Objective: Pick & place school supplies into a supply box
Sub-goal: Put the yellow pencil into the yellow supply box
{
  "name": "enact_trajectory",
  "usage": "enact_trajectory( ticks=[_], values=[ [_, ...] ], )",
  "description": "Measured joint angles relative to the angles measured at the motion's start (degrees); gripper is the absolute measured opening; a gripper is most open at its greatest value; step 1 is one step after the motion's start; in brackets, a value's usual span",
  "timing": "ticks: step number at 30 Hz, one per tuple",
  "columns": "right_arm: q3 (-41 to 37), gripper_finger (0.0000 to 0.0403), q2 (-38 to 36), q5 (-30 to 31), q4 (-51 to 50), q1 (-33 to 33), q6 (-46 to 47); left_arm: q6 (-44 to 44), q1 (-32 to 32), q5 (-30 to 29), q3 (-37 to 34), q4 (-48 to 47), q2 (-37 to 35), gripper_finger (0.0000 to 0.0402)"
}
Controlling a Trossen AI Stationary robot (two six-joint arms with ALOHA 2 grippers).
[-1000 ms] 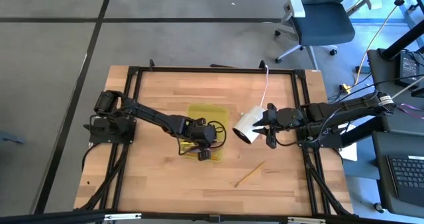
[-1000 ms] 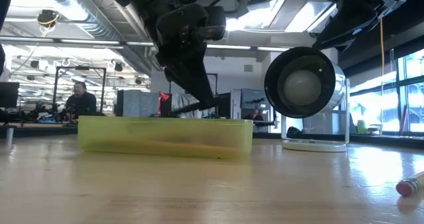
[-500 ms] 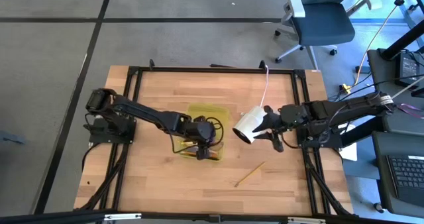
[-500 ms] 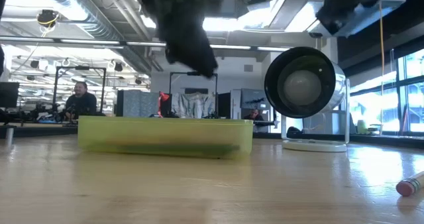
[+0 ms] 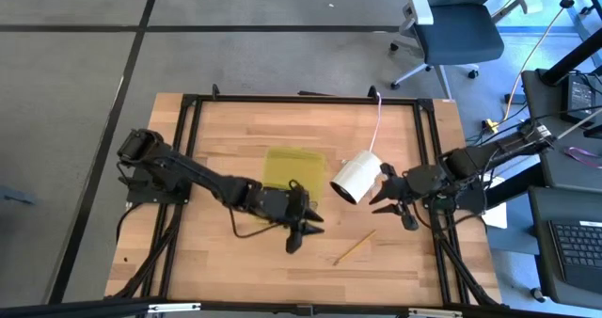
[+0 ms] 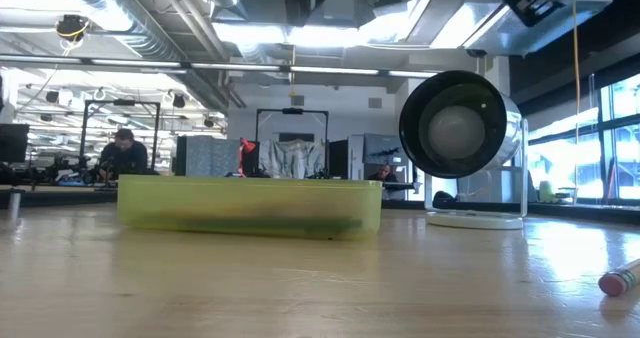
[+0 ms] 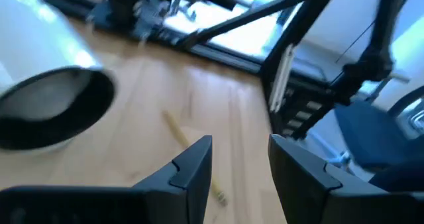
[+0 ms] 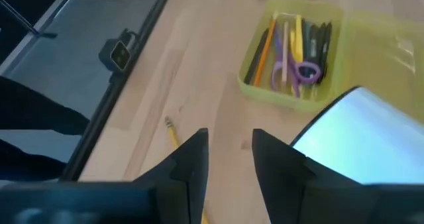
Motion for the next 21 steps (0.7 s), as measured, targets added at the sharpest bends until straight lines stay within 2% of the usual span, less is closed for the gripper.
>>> enact_trajectory(
  ticks=[10,16,21],
  values=[
    [0.0,0.0121,1.9,8.2,0.0,12.1,9.1,-2.3,-6.2,-7.1,0.0,4.6,5.1,0.0141],
    [0.0,0.0121,9.7,9.8,0.3,17.9,11.8,-0.8,-8.7,-8.7,0.0,7.4,8.3,0.0139],
    [0.0,0.0121,18.0,9.8,7.2,19.6,11.9,-2.1,-10.2,-9.7,0.0,8.0,9.8,0.0141]
  ],
)
